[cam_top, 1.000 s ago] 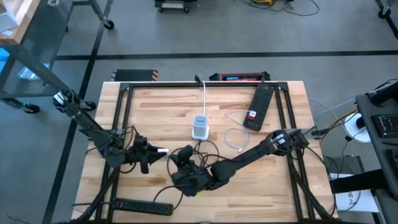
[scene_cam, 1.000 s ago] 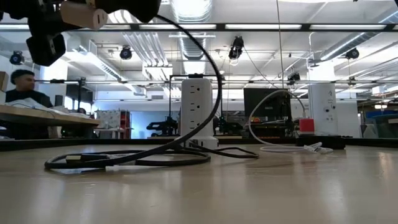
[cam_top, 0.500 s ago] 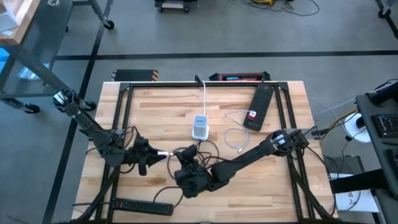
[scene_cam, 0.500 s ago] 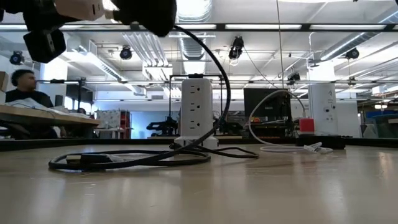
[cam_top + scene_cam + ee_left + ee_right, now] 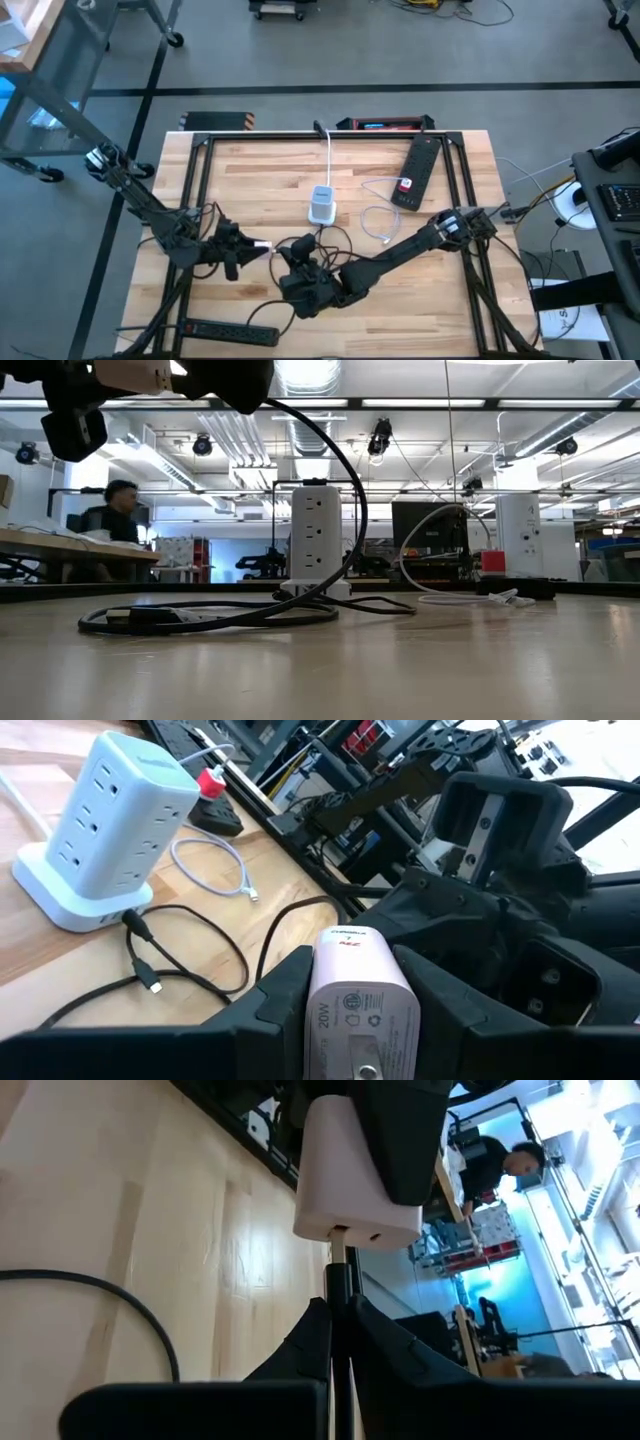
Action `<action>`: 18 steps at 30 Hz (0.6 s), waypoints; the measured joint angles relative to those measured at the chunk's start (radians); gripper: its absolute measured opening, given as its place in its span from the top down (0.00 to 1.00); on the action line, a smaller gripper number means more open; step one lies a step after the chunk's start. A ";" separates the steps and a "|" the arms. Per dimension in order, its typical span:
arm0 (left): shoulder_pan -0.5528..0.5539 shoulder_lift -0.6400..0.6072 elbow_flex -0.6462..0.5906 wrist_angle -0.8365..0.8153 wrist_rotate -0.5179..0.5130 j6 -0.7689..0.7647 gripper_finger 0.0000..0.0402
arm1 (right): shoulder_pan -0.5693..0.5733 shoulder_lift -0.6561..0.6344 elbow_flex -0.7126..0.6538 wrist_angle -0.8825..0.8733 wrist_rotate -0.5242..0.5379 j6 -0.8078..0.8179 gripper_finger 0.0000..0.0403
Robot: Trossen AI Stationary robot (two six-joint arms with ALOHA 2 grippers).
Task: Insert USB
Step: Insert the black charger cable into the pink charger adapter
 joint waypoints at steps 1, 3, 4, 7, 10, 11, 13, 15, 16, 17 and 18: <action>0.000 0.004 0.000 0.000 -0.001 -0.001 0.74 | 0.000 0.000 0.000 0.000 0.000 0.002 0.98; 0.001 0.011 0.000 0.001 -0.003 -0.003 0.75 | -0.001 0.000 0.000 -0.001 0.000 0.008 0.98; 0.001 0.013 0.000 0.001 -0.006 -0.006 0.75 | -0.001 0.000 0.000 -0.001 0.000 0.012 0.98; 0.001 0.016 0.000 0.003 -0.008 -0.008 0.74 | -0.002 0.000 0.000 0.001 0.000 0.017 0.98; 0.001 0.012 0.000 0.003 -0.007 -0.007 0.73 | -0.004 0.000 0.000 0.001 0.000 0.033 0.98; 0.002 0.011 0.000 0.003 -0.008 -0.004 0.74 | -0.005 0.000 0.000 0.001 0.000 0.038 0.98; 0.002 0.011 0.000 0.003 -0.011 0.002 0.75 | -0.007 0.000 0.000 0.000 0.000 0.056 0.98; 0.002 0.011 0.000 0.003 -0.012 0.003 0.75 | -0.008 0.000 0.000 0.000 -0.001 0.067 0.98; 0.002 0.011 0.000 0.003 -0.014 0.006 0.75 | -0.009 0.000 0.001 -0.001 -0.001 0.069 0.98; 0.002 0.011 0.000 0.003 -0.015 0.010 0.74 | -0.009 0.000 0.002 -0.001 -0.001 0.068 0.98; 0.002 0.011 0.000 0.003 -0.014 0.011 0.74 | -0.009 0.000 0.003 -0.001 -0.001 0.067 0.98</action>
